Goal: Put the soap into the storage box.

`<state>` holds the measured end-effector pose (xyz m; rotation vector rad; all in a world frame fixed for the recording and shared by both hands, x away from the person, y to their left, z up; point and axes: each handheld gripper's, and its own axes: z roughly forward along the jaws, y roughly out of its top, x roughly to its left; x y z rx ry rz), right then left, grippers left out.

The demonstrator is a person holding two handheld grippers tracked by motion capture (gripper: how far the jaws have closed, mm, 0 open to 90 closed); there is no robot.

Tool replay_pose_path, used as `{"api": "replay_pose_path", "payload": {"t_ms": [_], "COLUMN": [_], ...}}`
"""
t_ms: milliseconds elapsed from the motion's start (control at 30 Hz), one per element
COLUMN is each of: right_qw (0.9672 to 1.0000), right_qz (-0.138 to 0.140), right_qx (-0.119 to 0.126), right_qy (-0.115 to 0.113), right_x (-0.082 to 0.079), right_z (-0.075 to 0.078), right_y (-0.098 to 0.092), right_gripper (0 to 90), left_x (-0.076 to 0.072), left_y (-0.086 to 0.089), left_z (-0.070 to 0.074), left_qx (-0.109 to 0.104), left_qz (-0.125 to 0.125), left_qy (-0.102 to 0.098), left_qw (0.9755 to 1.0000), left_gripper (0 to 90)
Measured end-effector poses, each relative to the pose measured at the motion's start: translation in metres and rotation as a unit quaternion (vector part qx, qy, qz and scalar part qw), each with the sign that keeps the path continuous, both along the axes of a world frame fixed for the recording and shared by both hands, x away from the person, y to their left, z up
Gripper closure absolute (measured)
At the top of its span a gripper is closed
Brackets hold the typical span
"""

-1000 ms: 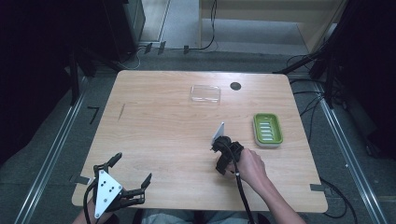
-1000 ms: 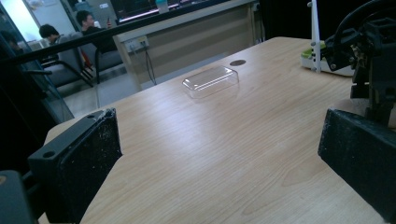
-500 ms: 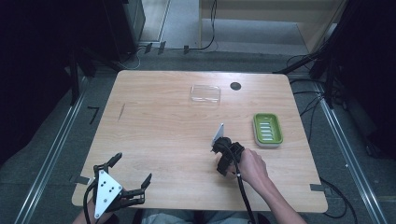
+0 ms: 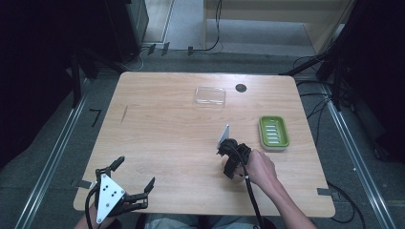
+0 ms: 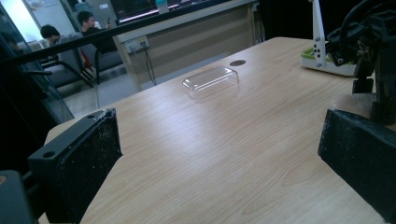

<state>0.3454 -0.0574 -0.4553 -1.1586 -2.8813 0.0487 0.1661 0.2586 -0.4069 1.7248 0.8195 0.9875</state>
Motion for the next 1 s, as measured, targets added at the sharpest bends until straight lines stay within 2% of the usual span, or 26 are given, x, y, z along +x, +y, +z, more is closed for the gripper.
{"api": "replay_pose_path", "payload": {"t_ms": [367,1000], "right_qw": [1.0000,0.9999], "right_qz": [0.003,0.006], "right_qx": [0.004,-0.003], "right_qy": [-0.007,-0.010], "right_x": [0.002,0.009], "right_z": [0.013,0.024], "right_y": [-0.007,-0.017], "right_gripper": [33.7,33.6], "left_x": [0.000,0.000], "left_y": [0.000,-0.001], "left_z": [0.000,0.000], "left_qx": [0.001,0.003], "left_qz": [-0.001,0.000], "left_qy": [0.000,0.001], "left_qw": [1.0000,1.0000], "left_gripper": [0.0,0.0]}}
